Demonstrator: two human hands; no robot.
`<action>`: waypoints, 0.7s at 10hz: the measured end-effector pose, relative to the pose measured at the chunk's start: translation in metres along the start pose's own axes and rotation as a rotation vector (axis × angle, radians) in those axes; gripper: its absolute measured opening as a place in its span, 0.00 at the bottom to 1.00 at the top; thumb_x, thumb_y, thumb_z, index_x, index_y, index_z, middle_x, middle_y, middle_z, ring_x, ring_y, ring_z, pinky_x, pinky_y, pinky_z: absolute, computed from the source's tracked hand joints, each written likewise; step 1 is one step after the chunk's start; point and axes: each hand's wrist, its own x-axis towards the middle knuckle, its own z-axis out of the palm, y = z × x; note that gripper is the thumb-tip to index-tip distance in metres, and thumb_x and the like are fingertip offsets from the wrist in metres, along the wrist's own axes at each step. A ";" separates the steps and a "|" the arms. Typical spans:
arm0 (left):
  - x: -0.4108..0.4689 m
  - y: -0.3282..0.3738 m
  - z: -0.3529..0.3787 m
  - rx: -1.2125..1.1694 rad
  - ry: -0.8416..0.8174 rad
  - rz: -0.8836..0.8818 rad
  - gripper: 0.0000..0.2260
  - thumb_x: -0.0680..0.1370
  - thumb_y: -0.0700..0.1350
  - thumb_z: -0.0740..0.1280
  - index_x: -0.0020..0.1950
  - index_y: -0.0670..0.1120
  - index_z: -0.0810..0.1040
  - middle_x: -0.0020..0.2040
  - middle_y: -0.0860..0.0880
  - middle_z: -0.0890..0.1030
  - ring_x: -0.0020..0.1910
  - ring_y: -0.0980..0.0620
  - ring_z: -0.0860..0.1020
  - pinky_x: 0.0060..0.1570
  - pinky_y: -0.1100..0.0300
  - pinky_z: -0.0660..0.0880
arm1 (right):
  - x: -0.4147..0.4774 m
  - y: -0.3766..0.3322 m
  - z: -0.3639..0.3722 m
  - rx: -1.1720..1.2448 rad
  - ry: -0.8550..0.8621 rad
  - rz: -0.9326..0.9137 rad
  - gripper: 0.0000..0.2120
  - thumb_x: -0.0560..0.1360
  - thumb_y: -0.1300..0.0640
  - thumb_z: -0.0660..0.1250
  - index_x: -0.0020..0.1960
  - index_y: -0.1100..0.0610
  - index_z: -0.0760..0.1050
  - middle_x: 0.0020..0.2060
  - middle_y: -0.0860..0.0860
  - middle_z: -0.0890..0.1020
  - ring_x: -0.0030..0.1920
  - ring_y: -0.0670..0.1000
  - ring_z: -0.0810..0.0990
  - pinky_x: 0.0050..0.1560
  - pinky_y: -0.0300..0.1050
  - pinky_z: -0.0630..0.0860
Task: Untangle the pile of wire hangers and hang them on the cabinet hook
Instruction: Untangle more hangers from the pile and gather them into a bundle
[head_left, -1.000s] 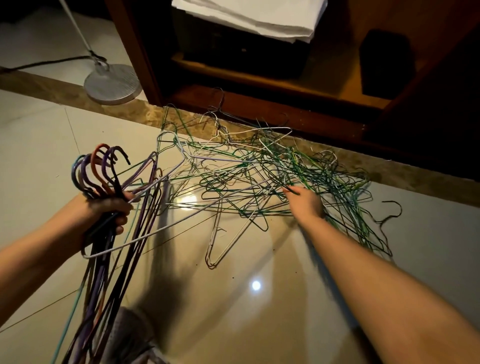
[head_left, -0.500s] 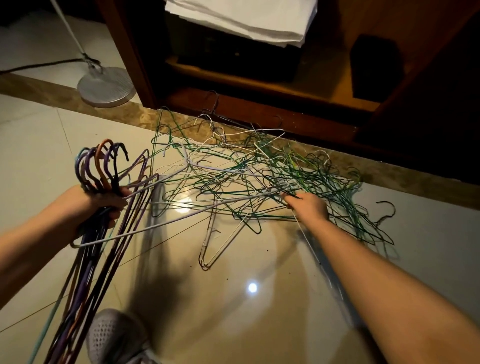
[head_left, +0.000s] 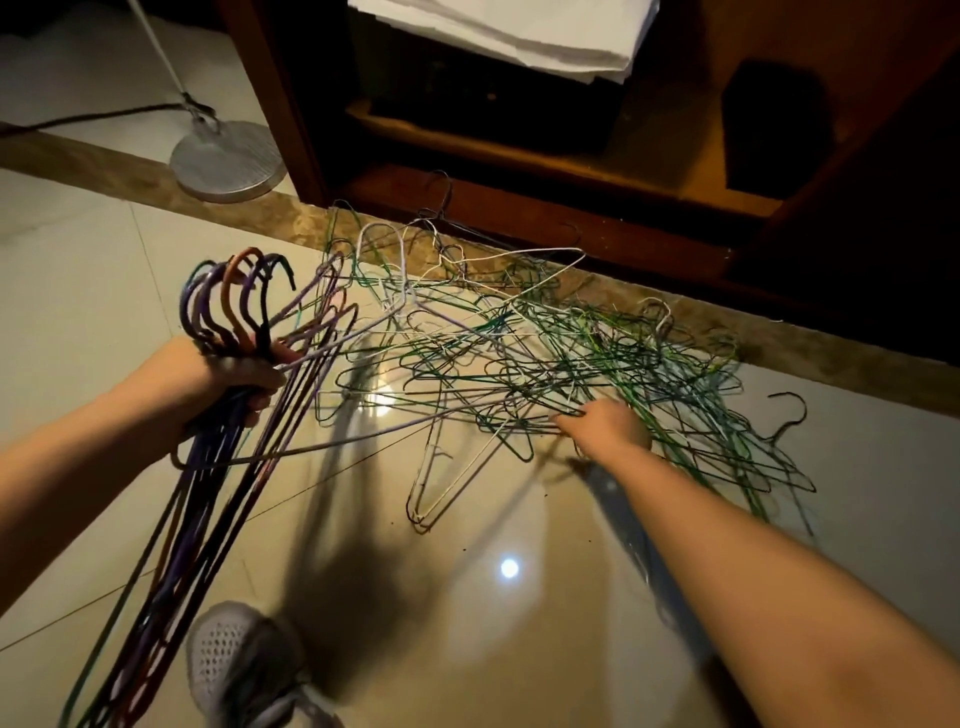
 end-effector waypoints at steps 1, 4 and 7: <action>0.016 -0.015 -0.033 -0.008 0.046 0.005 0.24 0.65 0.52 0.77 0.59 0.49 0.78 0.45 0.40 0.79 0.39 0.39 0.77 0.41 0.41 0.76 | 0.000 0.000 0.000 -0.022 0.058 0.042 0.21 0.74 0.37 0.60 0.53 0.53 0.77 0.49 0.54 0.81 0.50 0.56 0.78 0.42 0.42 0.68; 0.008 -0.017 -0.026 0.048 0.146 -0.074 0.18 0.70 0.45 0.73 0.59 0.45 0.77 0.40 0.39 0.76 0.34 0.42 0.76 0.34 0.47 0.76 | 0.000 0.015 -0.007 -0.112 0.042 0.029 0.22 0.76 0.37 0.55 0.55 0.51 0.76 0.51 0.55 0.80 0.49 0.56 0.78 0.41 0.43 0.70; 0.021 -0.041 -0.039 0.041 0.200 -0.032 0.26 0.61 0.53 0.79 0.55 0.47 0.79 0.45 0.38 0.79 0.38 0.38 0.78 0.38 0.43 0.78 | -0.003 0.005 -0.019 -0.303 -0.025 0.030 0.24 0.77 0.37 0.51 0.62 0.52 0.72 0.61 0.57 0.74 0.60 0.59 0.73 0.56 0.52 0.73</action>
